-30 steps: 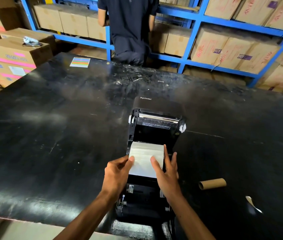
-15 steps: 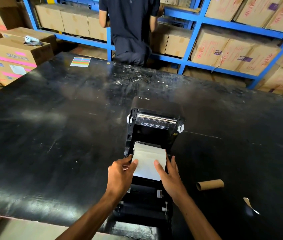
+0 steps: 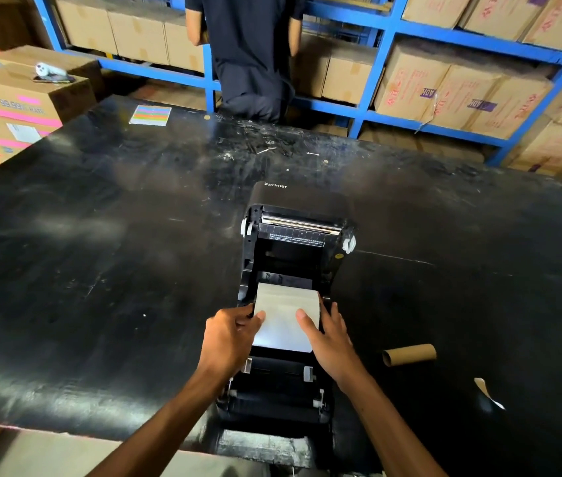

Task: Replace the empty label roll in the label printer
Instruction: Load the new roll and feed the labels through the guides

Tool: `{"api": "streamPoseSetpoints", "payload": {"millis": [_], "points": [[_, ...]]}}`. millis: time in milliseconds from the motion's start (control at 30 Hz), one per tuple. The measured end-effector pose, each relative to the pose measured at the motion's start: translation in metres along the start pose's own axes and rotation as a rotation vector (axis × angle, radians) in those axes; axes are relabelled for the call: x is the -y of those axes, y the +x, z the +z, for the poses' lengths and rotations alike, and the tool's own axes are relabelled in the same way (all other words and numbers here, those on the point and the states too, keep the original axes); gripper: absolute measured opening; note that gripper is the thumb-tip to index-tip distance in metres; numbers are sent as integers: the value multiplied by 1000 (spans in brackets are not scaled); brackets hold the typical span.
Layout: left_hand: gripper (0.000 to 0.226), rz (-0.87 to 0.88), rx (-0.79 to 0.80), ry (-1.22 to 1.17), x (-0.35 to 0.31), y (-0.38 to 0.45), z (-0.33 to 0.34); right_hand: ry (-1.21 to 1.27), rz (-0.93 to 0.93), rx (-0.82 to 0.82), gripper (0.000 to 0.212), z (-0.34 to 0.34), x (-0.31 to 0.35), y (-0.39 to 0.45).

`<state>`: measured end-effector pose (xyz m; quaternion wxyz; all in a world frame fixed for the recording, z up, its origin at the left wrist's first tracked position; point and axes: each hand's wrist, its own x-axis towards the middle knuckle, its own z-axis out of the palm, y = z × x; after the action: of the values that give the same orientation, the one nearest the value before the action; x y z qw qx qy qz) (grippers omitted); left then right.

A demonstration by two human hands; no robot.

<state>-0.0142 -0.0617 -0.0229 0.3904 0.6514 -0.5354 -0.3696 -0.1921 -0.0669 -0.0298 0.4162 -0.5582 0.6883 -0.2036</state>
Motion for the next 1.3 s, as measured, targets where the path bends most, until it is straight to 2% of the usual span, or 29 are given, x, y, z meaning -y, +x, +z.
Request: {"api": "streamPoseSetpoints", "payload": {"millis": [267, 367, 467, 533, 1067, 1133, 1233, 1300], "points": [[21, 100, -12, -4, 5, -2, 0, 37, -8, -80, 65, 8, 0, -7], [21, 74, -18, 24, 11, -2, -2, 76, -13, -248, 59, 15, -6, -12], [22, 42, -30, 68, 19, -2, -3, 143, -48, -466, 31, 24, -13, -23], [26, 34, -25, 108, 22, -3, -4, 170, -66, -533, 22, 27, -15, -27], [28, 51, 100, 132, 26, -7, -7, 219, 11, -549, 21, 28, -15, -40], [34, 44, 125, 133, 25, -7, -7, 184, 23, -549, 24, 27, -14, -40], [59, 38, 136, 164, 24, -7, -7, 159, 53, -534, 28, 25, -13, -41], [64, 26, 145, 165, 22, -6, -8, 155, 65, -516, 29, 24, -14, -41]]}}
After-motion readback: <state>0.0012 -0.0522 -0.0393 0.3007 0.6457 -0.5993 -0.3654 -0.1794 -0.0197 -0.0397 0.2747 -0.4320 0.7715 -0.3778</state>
